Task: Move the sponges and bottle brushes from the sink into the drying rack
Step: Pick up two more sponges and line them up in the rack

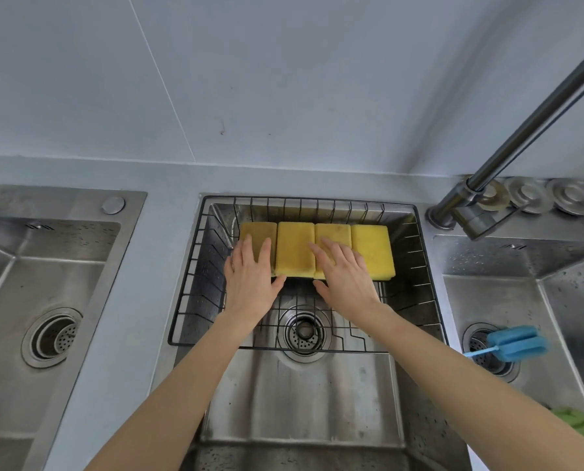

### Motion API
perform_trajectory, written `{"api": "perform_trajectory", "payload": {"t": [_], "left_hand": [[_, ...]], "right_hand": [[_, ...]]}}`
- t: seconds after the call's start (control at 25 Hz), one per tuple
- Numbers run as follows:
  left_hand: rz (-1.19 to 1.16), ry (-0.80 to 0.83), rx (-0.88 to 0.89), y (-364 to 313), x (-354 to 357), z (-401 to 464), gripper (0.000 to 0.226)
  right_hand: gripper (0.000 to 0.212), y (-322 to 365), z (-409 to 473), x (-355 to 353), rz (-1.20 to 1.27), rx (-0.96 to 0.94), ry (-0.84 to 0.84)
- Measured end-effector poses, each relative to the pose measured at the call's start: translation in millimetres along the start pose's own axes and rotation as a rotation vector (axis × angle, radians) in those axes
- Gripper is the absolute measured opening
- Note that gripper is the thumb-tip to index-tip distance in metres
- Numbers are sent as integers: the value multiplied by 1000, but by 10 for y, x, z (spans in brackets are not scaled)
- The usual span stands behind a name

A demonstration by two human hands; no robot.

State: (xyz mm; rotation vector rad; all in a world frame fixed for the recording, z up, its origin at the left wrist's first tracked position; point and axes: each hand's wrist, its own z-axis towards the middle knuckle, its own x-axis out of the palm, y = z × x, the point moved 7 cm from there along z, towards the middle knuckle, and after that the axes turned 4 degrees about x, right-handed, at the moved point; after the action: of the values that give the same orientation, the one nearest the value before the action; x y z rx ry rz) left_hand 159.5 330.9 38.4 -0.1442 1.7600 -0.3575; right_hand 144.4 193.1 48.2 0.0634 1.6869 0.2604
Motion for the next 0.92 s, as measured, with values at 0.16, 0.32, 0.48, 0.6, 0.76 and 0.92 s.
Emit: {"api": "perform_trajectory", "payload": {"t": [0.16,0.32,0.48,0.6,0.76,0.92], "left_hand": [[-8,15,54,-206,-143,-135,70],[9,38,123,-451,-230,-306,68],[44,48,188,-764,-342,-499,67],[88,31,236,-996,-392,-640,68],[110,36,299,-1321,-363,-814,67],[110,81,349,-1661,-212,-973,66]], "right_hand": [[60,-82,-183,-224,21,13,-29],[59,-217,-435,-414,41,43,-64],[57,-391,-764,-603,58,81,-109],[58,-533,-1000,-753,44,95,-174],[58,-768,-1284,-878,0,122,-233],[57,-1066,-1553,-884,-8,173,-194]]}}
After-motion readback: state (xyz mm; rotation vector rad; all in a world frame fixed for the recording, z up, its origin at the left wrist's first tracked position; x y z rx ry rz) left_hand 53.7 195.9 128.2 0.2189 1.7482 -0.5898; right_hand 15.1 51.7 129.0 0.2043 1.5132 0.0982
